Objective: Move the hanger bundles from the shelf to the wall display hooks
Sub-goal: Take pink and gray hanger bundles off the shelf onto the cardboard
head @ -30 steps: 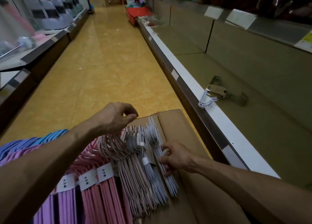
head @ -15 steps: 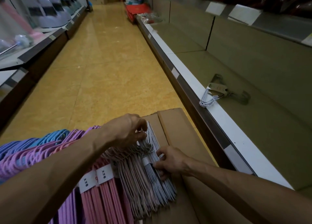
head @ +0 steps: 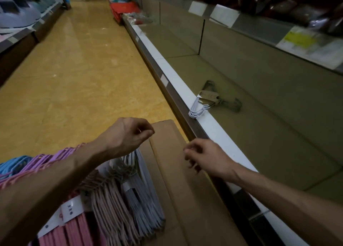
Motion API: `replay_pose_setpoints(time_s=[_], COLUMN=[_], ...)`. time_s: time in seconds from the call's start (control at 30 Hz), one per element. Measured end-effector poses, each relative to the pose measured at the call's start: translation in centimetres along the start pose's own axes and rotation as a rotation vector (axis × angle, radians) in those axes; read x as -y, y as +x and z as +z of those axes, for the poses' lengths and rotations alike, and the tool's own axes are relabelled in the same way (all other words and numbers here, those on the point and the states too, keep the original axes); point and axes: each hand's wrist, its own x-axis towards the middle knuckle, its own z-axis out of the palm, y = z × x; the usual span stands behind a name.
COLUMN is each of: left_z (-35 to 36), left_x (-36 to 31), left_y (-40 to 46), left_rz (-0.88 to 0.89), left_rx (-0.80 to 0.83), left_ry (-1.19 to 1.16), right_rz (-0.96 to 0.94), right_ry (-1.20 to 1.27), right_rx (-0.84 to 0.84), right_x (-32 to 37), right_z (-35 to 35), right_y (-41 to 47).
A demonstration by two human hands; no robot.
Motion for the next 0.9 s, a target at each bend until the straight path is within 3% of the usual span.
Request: replay_pose_setpoints(time_s=[0.2, 0.37, 0.67, 0.9], left_z=[2.0, 3.8, 5.4, 6.4], left_x=[-3.1, -4.8, -4.9, -4.3], left_y=[2.9, 5.4, 8.8, 8.8], left_rz=[-0.057, -0.122, -0.205, -0.229], left_rx=[-0.083, -0.177, -0.281, -0.258], left_ry=[-0.178, -0.358, -0.555, -0.581], right_rz=[0.183, 0.259, 0.375, 0.411], right_ry=[0.331, 0.400, 0.606, 0.787], right_rx=[-0.253, -0.370, -0.280, -0.172], right_x=[-0.5, -1.8, -1.8, -2.9], right_z=[-5.0, -7.2, -7.8, -8.3], right_y=[5.6, 11.1, 16.6, 16.4])
